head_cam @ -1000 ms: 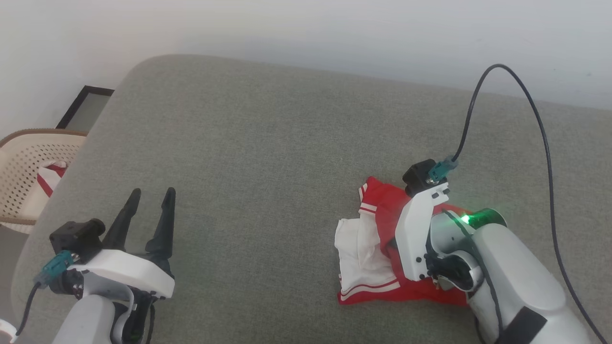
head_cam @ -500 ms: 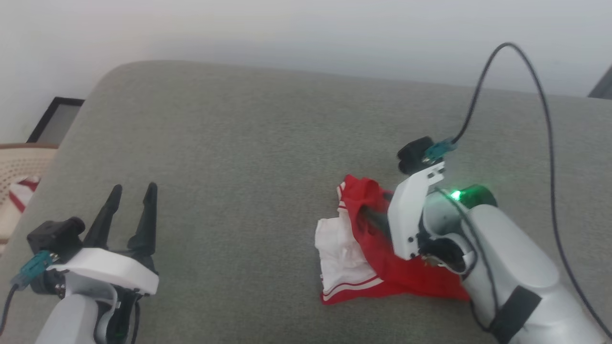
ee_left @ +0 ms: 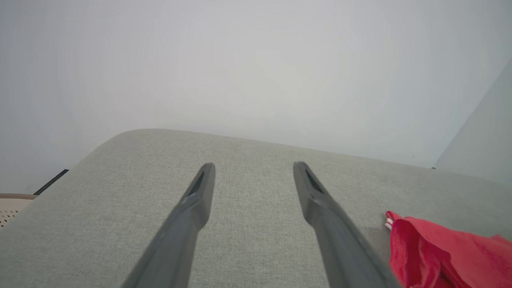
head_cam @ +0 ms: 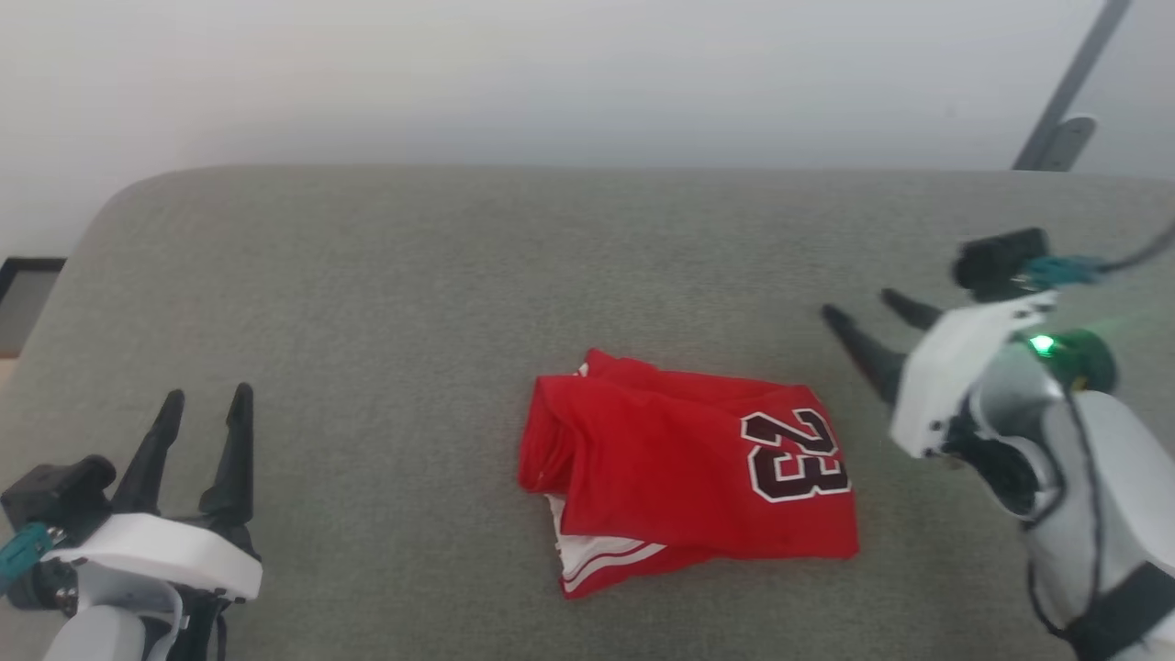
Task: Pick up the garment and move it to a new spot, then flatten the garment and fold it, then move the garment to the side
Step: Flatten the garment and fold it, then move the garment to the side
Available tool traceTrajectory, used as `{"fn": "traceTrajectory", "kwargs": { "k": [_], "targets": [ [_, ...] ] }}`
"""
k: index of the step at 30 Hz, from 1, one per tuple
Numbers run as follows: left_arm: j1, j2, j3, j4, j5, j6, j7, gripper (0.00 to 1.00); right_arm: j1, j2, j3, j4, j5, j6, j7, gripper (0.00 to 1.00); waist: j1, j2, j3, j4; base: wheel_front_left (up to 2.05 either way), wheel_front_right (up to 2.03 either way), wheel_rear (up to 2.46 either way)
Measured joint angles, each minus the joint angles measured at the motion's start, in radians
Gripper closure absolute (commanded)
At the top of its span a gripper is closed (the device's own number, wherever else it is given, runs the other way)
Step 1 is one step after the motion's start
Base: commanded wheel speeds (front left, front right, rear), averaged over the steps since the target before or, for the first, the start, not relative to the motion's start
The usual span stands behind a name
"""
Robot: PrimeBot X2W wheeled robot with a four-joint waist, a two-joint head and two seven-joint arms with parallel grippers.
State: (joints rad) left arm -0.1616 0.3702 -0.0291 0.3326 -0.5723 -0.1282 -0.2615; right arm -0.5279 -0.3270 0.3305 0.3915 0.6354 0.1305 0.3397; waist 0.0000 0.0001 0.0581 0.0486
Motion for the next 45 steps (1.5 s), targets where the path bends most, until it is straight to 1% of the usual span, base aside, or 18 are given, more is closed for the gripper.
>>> {"fn": "traceTrajectory", "kwargs": {
  "k": [5,10,17,22,26,29,33,45],
  "targets": [
    [0.025,0.009,0.018,-0.005,0.008,0.000,0.000,0.00,0.064,-0.029,-0.082,-0.038,-0.021,0.000,-0.087,0.00,0.0000,0.0000,-0.015,-0.035,0.00,0.00,0.00],
    [0.054,0.015,0.041,-0.007,0.011,0.000,0.000,0.00,0.133,-0.048,-0.130,-0.059,-0.057,0.000,-0.171,0.00,0.0000,0.0000,-0.029,-0.067,0.00,0.00,0.00],
    [0.098,0.014,0.067,-0.010,0.013,0.000,0.000,0.00,0.228,-0.047,-0.191,-0.079,-0.077,0.000,-0.322,0.00,0.0000,0.0000,-0.049,-0.103,0.00,0.00,0.00],
    [0.123,0.012,0.081,-0.023,0.013,0.000,0.000,0.00,0.286,-0.044,-0.226,-0.074,-0.103,0.000,-0.393,0.00,0.0000,0.0000,-0.056,-0.113,0.00,0.00,0.00],
    [0.132,0.014,0.084,-0.029,0.013,0.000,0.000,0.00,0.309,-0.034,-0.249,-0.067,-0.127,0.000,-0.421,0.00,0.0000,0.0000,-0.058,-0.116,0.00,0.00,0.00],
    [0.138,0.016,0.083,-0.033,0.013,0.000,0.000,0.00,0.320,-0.018,-0.261,-0.062,-0.145,0.000,-0.428,0.00,0.0000,0.0000,-0.058,-0.116,0.00,0.00,0.00],
    [0.138,0.018,0.082,-0.035,0.011,0.000,0.000,0.00,0.320,-0.015,-0.269,-0.058,-0.153,0.000,-0.433,0.00,0.0000,0.0000,-0.059,-0.116,0.00,0.00,0.00],
    [0.139,0.019,0.078,-0.033,0.009,0.000,0.000,0.00,0.320,-0.008,-0.277,-0.052,-0.167,0.000,-0.423,0.00,0.0000,0.0000,-0.066,-0.110,0.00,0.00,0.00]
  ]
}}
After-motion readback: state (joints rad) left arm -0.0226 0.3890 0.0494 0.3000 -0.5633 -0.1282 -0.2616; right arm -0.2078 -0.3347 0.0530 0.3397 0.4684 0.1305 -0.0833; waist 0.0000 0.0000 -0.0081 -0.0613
